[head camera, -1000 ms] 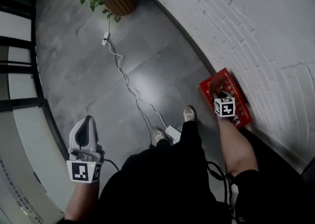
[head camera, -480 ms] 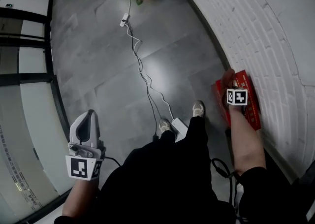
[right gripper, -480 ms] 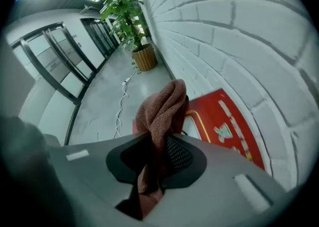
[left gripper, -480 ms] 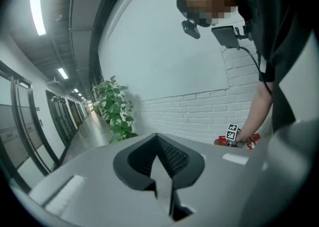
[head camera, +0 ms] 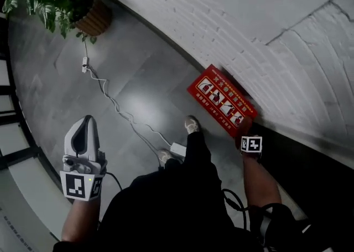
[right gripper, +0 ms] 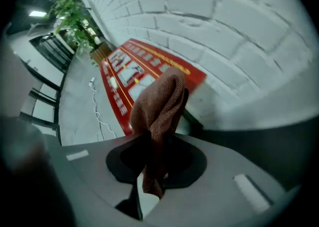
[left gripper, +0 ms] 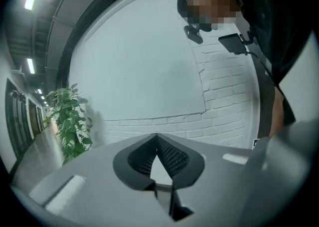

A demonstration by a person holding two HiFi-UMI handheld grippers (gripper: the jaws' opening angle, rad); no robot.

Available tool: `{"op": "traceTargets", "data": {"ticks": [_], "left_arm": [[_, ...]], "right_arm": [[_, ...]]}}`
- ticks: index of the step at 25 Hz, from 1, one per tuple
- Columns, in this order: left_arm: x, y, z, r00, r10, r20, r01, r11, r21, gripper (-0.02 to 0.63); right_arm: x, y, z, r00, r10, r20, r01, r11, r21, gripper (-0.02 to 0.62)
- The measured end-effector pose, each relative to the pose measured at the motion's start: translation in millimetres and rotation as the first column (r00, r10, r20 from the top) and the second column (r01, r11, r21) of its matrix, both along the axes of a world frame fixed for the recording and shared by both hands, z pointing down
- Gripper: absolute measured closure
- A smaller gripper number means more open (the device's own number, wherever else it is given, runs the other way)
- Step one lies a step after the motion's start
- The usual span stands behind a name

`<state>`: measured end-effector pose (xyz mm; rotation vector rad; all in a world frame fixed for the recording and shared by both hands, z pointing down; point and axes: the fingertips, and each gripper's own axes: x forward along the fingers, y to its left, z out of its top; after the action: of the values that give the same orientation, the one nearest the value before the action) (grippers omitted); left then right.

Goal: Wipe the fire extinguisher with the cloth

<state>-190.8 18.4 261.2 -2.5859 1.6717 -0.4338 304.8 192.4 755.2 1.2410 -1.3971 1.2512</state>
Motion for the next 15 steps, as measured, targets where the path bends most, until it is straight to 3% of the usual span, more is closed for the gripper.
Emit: {"op": "traceTargets", "data": {"ticks": [2,4,5,7,10,12,15], "left_arm": [[8.0,-6.8,-0.6,1.000,0.027,-0.013,-0.026,1.000,0.009,0.606],[1.0,-4.0,1.8,1.000,0.005,-0.013,-0.005,1.000,0.008,0.606],[-9.1,0.3,4.6,1.000,-0.025,-0.010,0.025,1.000,0.002,0.606],[-37.1,13.5,12.5,0.994,-0.112,-0.005,0.112,0.993,-0.026,0.606],[-73.6,36.2,17.1,0.976,-0.218,0.014,0.218,0.974,-0.056,0.606],[-90.2,51.4,12.2,0.963,-0.267,0.042,0.269,0.962,-0.051,0.606],[-116.3,78.8,4.6,0.930,-0.359,0.082,0.364,0.930,-0.051,0.606]], "right_arm": [[16.1,30.1,-3.4,0.998,0.026,-0.061,-0.028,0.999,-0.033,0.529],[3.8,19.0,-14.2,0.992,-0.094,-0.082,0.098,0.995,0.036,0.529],[-13.9,0.3,-18.4,0.982,-0.179,-0.068,0.184,0.979,0.090,0.529],[-62.6,-51.6,-24.9,0.944,-0.329,-0.008,0.323,0.923,0.211,0.529],[-143.5,-140.1,-33.0,0.845,-0.534,0.036,0.490,0.798,0.351,0.529],[-192.4,-196.8,-35.3,0.771,-0.636,0.030,0.577,0.718,0.390,0.529],[-249.3,-255.1,-24.7,0.691,-0.722,0.037,0.668,0.657,0.350,0.529]]}}
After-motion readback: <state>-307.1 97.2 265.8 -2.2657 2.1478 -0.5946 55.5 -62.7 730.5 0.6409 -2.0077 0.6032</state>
